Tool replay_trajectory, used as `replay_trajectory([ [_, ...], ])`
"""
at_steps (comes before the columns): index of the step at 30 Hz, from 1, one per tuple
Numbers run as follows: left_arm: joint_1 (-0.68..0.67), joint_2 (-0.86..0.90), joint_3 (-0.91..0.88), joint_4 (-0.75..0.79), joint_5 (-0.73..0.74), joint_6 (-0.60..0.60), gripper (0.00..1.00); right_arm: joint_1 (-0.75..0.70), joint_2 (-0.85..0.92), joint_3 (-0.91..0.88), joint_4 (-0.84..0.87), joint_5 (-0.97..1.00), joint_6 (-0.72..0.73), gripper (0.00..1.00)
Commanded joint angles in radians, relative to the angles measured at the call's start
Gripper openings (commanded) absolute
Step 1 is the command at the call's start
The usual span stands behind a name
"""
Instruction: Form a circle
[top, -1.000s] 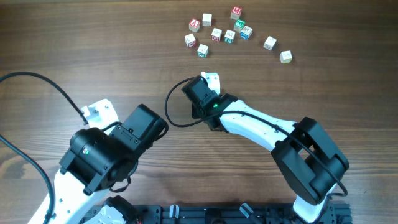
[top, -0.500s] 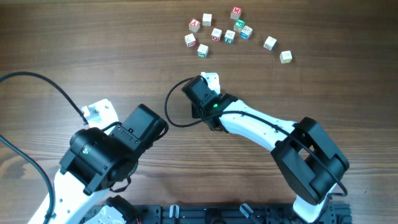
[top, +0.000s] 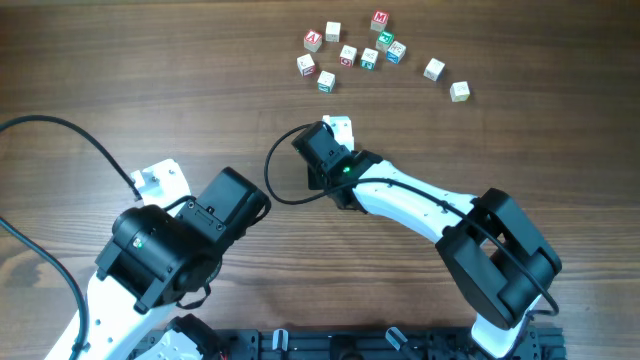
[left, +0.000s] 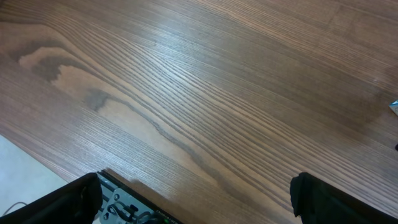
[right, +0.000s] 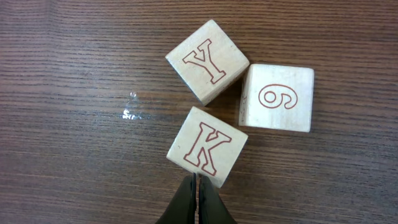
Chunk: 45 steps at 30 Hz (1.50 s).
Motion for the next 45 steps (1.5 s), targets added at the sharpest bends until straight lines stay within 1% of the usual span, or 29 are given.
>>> replay_trajectory([
  [1,-0.002,-0.005,-0.003,-0.001,-0.006,-0.014,1.00,0.003,0.025,0.003,0.002,0.010,-0.012,0.05],
  [18,-0.002,-0.005,-0.003,-0.001,-0.006,-0.014,1.00,0.003,0.024,0.004,0.014,0.024,-0.013,0.05],
  [21,-0.002,-0.004,-0.003,-0.001,-0.006,-0.014,1.00,0.003,0.003,0.009,-0.001,0.008,-0.013,0.05],
  [26,-0.002,-0.005,-0.003,-0.001,-0.006,-0.014,1.00,0.003,-0.074,0.009,-0.040,0.007,-0.044,0.05],
  [30,-0.002,-0.005,-0.003,-0.001,-0.006,-0.014,1.00,-0.011,-0.175,0.009,-0.131,0.006,-0.065,0.05],
  [33,-0.002,-0.004,-0.003,-0.001,-0.006,-0.014,1.00,-0.044,-0.314,0.009,-0.201,0.005,-0.061,0.04],
  [36,-0.002,-0.005,-0.003,-0.001,-0.006,-0.014,1.00,-0.097,-0.492,0.009,-0.277,-0.006,-0.034,0.05],
  [39,-0.002,-0.005,-0.003,-0.001,-0.006,-0.014,1.00,-0.143,-0.608,0.009,-0.285,-0.024,-0.028,0.05],
  [42,-0.002,-0.005,-0.003,-0.001,-0.006,-0.014,1.00,-0.169,-0.658,0.009,-0.283,-0.023,-0.032,0.04],
  [45,-0.002,-0.004,-0.003,-0.001,-0.006,-0.014,1.00,-0.172,-0.652,0.009,-0.284,-0.023,-0.028,0.05],
])
